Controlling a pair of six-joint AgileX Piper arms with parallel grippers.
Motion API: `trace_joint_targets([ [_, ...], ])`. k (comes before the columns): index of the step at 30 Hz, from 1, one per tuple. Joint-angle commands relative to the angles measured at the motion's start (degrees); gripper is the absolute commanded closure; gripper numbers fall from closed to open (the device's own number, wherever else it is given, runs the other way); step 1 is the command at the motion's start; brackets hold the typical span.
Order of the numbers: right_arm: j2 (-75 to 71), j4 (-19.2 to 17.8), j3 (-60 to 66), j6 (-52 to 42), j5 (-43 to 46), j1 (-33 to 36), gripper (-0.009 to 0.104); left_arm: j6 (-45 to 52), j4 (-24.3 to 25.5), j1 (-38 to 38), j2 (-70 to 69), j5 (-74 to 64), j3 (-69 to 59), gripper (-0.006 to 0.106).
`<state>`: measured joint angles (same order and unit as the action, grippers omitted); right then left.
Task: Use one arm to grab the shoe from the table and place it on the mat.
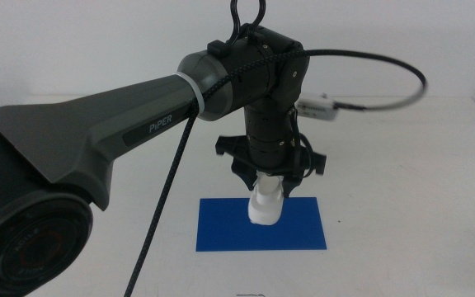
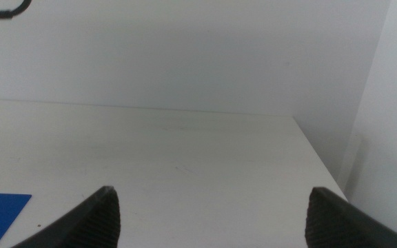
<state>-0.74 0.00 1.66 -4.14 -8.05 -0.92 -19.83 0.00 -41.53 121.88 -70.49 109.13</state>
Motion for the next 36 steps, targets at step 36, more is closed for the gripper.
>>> trace_joint_targets([
  [36, -1.11, -0.51, -1.06, -0.25, 4.34, 0.09, 0.001, -101.26, 4.31, -0.87, -4.00, -4.97, -2.55, 0.099],
])
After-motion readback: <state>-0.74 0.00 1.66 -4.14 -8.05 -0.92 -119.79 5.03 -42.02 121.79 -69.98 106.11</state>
